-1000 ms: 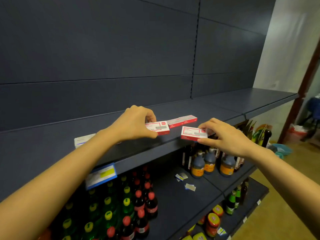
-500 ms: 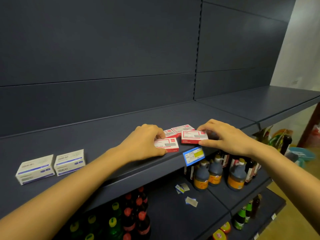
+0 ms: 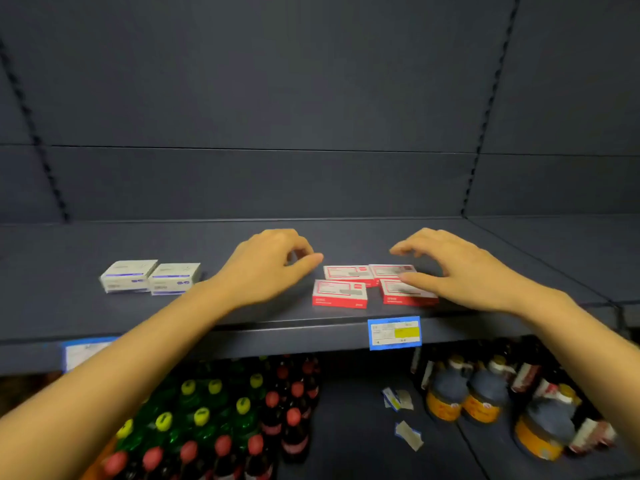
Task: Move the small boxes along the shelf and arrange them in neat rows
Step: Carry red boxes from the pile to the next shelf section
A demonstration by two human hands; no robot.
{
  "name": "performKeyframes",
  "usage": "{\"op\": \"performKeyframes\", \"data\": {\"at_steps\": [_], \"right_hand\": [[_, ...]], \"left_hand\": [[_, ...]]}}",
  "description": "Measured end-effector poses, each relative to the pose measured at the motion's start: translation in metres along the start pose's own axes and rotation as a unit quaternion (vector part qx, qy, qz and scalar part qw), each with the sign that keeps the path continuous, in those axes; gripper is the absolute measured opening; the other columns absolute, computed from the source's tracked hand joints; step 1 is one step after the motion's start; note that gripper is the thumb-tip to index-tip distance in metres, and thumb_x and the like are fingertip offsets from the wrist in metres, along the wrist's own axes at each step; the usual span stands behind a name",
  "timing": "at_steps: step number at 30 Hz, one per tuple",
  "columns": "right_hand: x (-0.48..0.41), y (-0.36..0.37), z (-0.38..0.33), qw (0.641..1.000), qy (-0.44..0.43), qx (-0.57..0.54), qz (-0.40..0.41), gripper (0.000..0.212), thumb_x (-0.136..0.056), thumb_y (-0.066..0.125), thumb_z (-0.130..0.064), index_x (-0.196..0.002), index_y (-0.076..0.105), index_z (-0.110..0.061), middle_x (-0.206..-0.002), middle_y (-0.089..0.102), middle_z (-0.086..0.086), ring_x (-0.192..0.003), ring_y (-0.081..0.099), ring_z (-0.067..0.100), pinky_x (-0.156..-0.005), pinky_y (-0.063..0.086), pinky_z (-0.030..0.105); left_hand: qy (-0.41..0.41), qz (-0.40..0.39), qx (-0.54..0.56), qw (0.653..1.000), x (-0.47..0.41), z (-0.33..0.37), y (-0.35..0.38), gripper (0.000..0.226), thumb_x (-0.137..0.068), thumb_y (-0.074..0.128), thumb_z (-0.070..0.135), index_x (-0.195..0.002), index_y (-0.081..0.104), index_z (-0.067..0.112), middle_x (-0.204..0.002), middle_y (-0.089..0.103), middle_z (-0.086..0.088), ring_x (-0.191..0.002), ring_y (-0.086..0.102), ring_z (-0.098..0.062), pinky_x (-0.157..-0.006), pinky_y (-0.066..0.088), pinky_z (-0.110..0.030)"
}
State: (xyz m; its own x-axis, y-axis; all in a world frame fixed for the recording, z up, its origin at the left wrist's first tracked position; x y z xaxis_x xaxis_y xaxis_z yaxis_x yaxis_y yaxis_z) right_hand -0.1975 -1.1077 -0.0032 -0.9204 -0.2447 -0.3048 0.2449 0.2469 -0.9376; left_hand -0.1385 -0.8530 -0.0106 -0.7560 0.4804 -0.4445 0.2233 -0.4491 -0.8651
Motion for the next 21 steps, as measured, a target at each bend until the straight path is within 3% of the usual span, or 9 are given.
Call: {"op": "performKeyframes", "data": {"at_steps": [5,10,21], "right_hand": [[-0.035,0.015,-0.046,0.993,-0.111,-0.039,-0.006,0.034,-0.090,0.052,-0.040,-0.124,0.048,-0.036,-0.128,0.049,-0.019,-0.120,0.043,0.004,-0.097,0.043,0.036],[-0.067,0.038,-0.110,0.974,-0.212,-0.077,-0.013,0.036,-0.095,0.045,-0.034,-0.130,0.044,-0.035,-0.136,0.044,-0.019,-0.129,0.037,0.005,-0.102,0.037,0.031],[-0.106,0.079,-0.276,0.934,-0.333,-0.118,-0.050,0.036,-0.093,0.047,-0.033,-0.129,0.045,-0.034,-0.136,0.047,-0.015,-0.123,0.044,0.012,-0.098,0.042,0.040]], "left_hand": [[-0.096,0.054,-0.098,0.989,0.030,-0.020,-0.028,0.029,-0.091,0.045,0.042,-0.097,0.064,0.022,-0.100,0.063,0.003,-0.091,0.054,-0.017,-0.073,0.037,-0.030],[-0.179,0.076,-0.177,0.965,0.085,-0.045,-0.063,0.031,-0.094,0.042,0.037,-0.100,0.064,0.016,-0.104,0.063,0.000,-0.101,0.054,-0.021,-0.072,0.039,-0.030],[-0.316,0.085,-0.228,0.917,0.229,-0.115,-0.150,0.026,-0.092,0.046,0.036,-0.105,0.062,0.020,-0.109,0.063,0.001,-0.101,0.056,-0.016,-0.076,0.042,-0.029]]}}
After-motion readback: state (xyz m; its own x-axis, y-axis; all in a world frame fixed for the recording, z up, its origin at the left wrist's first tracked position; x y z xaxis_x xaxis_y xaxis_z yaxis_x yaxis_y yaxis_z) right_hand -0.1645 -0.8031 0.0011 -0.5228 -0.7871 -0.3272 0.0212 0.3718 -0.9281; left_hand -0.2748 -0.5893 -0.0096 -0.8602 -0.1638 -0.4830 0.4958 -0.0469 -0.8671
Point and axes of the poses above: each hand's wrist, its own x-axis away from the middle knuckle, its own y-axis out of the palm, z = x × y, the point moved 1 cm from there along -x, towards the middle knuckle
